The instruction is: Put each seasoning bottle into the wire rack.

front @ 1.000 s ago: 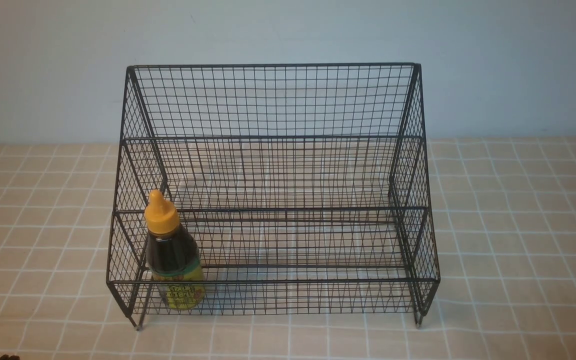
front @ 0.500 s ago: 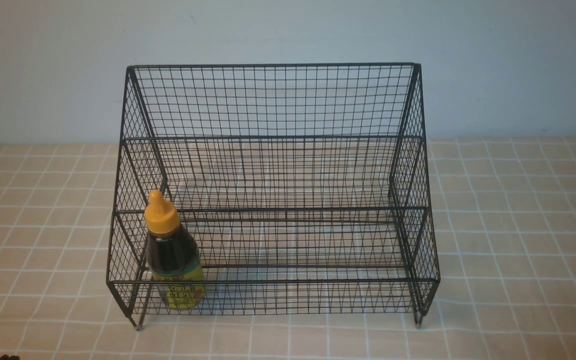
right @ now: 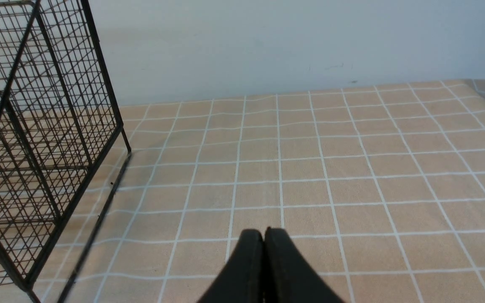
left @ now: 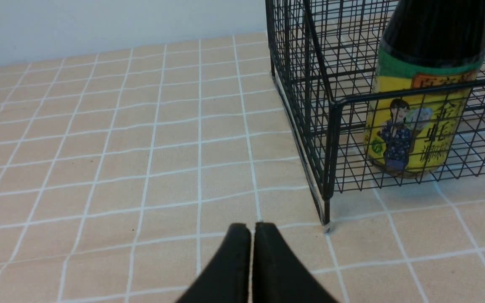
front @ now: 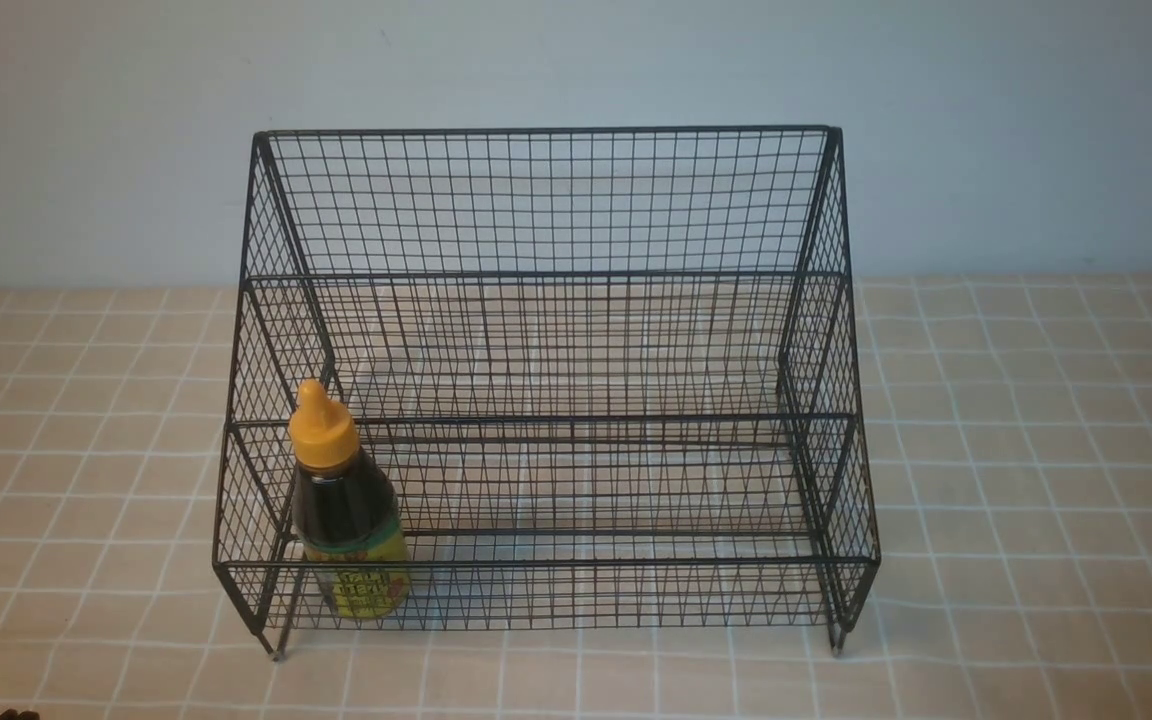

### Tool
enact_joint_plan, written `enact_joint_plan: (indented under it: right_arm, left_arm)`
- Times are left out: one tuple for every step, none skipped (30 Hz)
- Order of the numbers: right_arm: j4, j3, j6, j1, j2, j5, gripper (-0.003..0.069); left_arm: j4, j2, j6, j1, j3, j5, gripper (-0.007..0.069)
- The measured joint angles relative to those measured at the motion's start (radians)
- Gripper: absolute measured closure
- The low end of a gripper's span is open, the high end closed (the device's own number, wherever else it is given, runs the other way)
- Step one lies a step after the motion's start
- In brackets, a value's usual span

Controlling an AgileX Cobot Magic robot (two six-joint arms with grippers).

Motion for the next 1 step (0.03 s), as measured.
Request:
enact_joint_plan:
  right_arm:
    - [0.000, 0.000, 0.000, 0.000, 0.000, 0.000, 0.0671]
  left_arm:
    - [0.000, 0.000, 0.000, 0.000, 0.000, 0.000, 0.0631]
